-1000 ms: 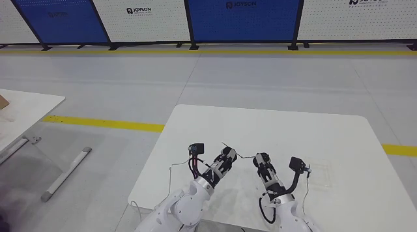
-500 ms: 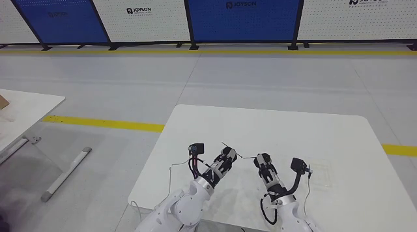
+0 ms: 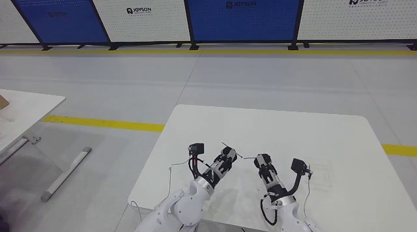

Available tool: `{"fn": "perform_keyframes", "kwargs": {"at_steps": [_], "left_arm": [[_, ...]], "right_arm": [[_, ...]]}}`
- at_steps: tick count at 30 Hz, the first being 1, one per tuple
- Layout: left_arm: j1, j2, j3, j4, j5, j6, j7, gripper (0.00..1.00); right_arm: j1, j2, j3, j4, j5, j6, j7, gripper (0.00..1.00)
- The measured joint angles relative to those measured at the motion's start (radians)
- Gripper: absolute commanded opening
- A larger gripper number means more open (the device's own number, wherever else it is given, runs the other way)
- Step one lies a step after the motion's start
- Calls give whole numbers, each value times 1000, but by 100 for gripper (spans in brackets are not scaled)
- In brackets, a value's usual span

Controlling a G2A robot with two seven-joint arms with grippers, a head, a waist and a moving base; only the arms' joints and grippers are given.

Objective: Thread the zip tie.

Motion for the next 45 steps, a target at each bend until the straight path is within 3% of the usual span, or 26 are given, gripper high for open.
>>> {"fn": "perform_keyframes", "kwargs": {"at_steps": [45], "left_arm": [[0,0,0,0,0,0,0,0]], "right_arm": [[37,-39,-5,61,-2,-13,28,0]]}}
